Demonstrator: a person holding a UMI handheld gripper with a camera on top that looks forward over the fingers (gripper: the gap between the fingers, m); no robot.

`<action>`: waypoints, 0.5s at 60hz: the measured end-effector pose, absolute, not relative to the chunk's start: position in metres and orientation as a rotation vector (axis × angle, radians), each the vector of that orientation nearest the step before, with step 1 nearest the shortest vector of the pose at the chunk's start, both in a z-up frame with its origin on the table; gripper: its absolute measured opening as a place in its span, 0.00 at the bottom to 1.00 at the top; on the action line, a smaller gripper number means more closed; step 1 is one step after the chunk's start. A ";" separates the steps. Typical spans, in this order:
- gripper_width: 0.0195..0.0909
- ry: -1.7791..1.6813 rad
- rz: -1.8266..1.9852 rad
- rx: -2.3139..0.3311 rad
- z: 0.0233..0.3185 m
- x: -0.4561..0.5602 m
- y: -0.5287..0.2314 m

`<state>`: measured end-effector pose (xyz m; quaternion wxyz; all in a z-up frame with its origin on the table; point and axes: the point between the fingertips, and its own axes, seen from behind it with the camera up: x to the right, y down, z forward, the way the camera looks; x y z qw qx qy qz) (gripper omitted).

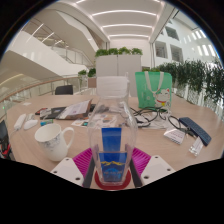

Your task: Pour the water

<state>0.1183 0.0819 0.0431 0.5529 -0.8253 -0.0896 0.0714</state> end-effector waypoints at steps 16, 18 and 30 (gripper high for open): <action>0.90 -0.069 0.188 -2.008 0.086 0.112 0.002; 0.89 -0.051 0.179 -2.012 0.094 0.110 -0.013; 0.89 -0.016 0.064 -2.033 0.148 0.079 -0.121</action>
